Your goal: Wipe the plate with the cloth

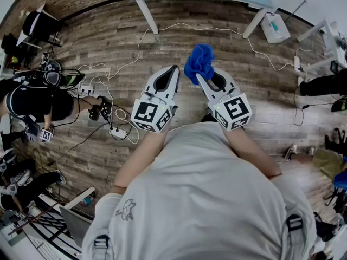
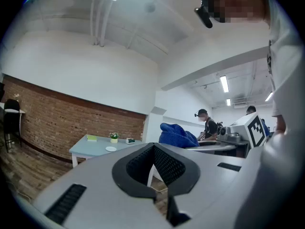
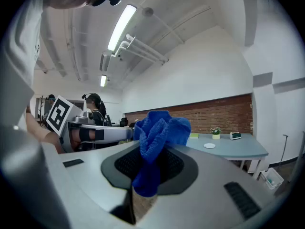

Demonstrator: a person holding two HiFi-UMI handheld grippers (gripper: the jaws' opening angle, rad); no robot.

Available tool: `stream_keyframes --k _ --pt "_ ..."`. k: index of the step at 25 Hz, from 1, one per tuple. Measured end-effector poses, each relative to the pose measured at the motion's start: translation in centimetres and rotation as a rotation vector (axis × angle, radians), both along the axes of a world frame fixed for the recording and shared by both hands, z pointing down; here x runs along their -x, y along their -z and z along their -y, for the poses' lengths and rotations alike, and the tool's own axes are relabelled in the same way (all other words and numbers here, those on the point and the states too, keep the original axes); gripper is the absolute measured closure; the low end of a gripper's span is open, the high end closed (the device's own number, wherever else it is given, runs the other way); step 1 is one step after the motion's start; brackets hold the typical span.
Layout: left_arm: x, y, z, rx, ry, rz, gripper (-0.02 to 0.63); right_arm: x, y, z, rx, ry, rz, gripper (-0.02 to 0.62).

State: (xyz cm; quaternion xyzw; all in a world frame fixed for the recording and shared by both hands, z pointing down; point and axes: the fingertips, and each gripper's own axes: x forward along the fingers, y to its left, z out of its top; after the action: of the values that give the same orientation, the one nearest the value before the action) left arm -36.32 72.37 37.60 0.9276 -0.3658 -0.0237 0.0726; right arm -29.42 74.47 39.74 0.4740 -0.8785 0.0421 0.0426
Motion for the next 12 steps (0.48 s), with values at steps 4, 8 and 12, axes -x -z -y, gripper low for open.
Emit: stream_keyframes --k 4,8,12 --pt "-2.5 0.0 1.1 0.007 -0.022 0.001 0.6 -1.9 0.2 1.2 -0.003 -0.003 0.001 0.517" --pt "-4.9 0.1 2.8 -0.002 -0.013 -0.001 0.6 -4.7 0.0 2.6 -0.003 -0.01 0.003 0.517" --pt "-6.8 -0.2 5.3 -0.013 0.031 -0.005 0.6 -7.2 -0.8 4.9 0.008 0.012 0.005 0.517"
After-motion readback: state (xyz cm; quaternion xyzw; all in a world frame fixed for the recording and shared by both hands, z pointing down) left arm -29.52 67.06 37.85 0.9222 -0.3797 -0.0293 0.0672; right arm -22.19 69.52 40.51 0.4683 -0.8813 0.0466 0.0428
